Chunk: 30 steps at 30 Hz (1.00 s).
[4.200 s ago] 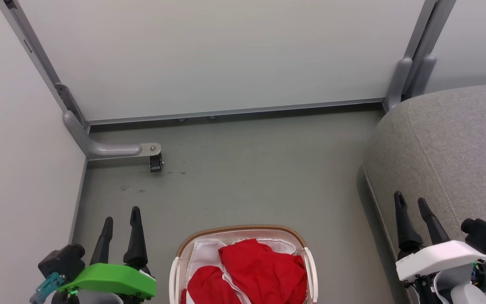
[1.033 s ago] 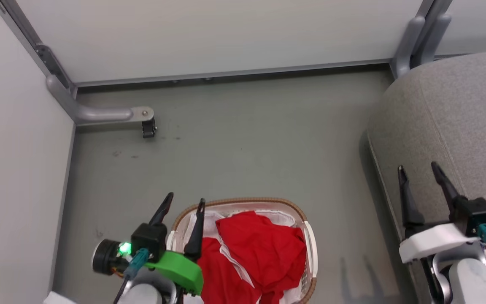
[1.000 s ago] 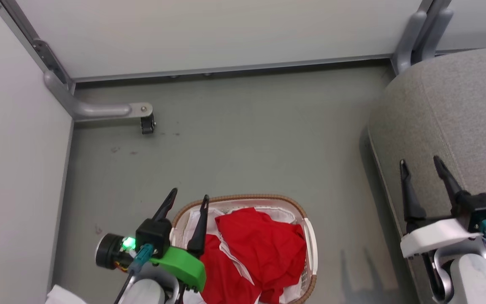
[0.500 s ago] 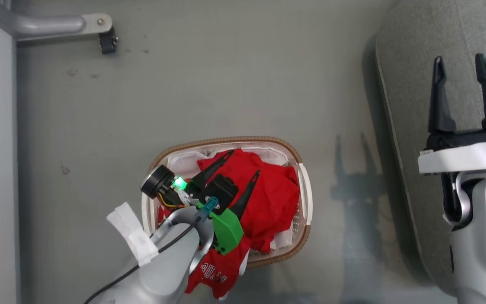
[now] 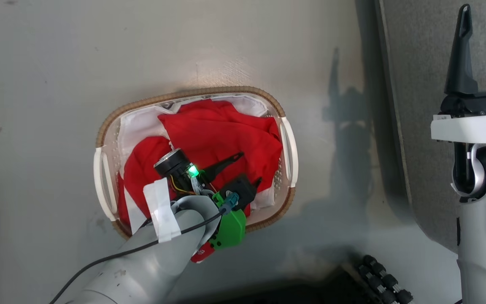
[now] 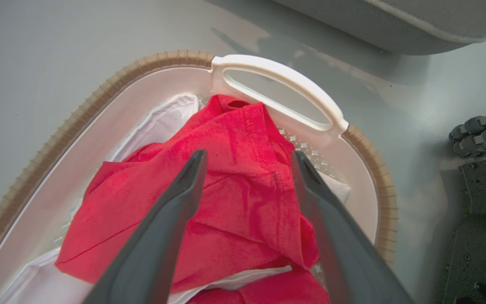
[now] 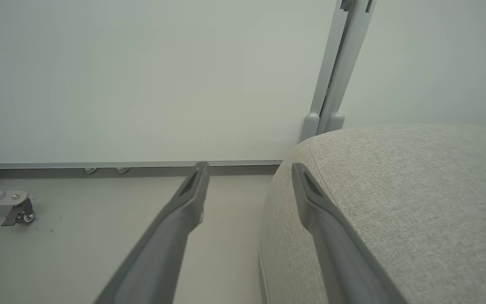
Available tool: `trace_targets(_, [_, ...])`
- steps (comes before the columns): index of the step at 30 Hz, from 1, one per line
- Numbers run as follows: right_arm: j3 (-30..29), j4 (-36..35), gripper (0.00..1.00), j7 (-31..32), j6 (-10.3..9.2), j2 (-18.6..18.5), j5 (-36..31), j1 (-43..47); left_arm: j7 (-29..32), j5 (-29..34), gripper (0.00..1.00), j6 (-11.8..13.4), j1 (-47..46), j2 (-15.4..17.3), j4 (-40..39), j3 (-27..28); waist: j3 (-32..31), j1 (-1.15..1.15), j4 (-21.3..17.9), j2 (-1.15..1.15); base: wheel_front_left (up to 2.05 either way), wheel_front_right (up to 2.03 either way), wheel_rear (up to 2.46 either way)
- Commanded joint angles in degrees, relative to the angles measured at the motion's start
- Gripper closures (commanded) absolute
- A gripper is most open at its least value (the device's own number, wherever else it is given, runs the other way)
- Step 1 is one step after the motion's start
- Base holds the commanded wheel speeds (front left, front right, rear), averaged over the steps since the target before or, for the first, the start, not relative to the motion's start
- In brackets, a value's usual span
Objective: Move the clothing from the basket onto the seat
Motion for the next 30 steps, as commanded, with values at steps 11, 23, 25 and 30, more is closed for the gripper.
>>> trace_targets(11, [1.5, -1.6, 0.00, -0.3, -0.04, -0.1, 2.3, -2.1, 1.9, -1.2, 0.00, 1.3, -5.7, 0.4, 4.7, -7.4, 8.7, -0.01, -5.4, 0.00, 0.00, 0.00, 0.00])
trace_targets(23, [2.9, -1.1, 0.00, -0.3, -0.04, -0.1, 3.8, -1.4, 7.9, -2.3, 0.00, 8.0, -9.5, 0.4, 10.8, -9.6, 9.7, -0.01, -7.3, 0.00, 0.00, 0.00, 0.00])
trace_targets(25, [3.0, -1.1, 0.00, -0.3, -0.04, -0.1, 4.1, -1.3, 8.7, -2.6, 0.00, 9.3, -9.9, 0.4, 11.4, -9.6, 9.8, -0.01, -7.5, 0.00, 0.00, 0.00, 0.00])
trace_targets(30, [3.2, -0.9, 0.00, -0.3, -0.04, -0.1, 4.2, -1.2, 11.4, -4.1, 0.57, 11.0, -10.1, 0.4, 12.3, -9.8, 9.7, -0.01, -7.7, 0.00, 0.00, 0.00, 0.00])
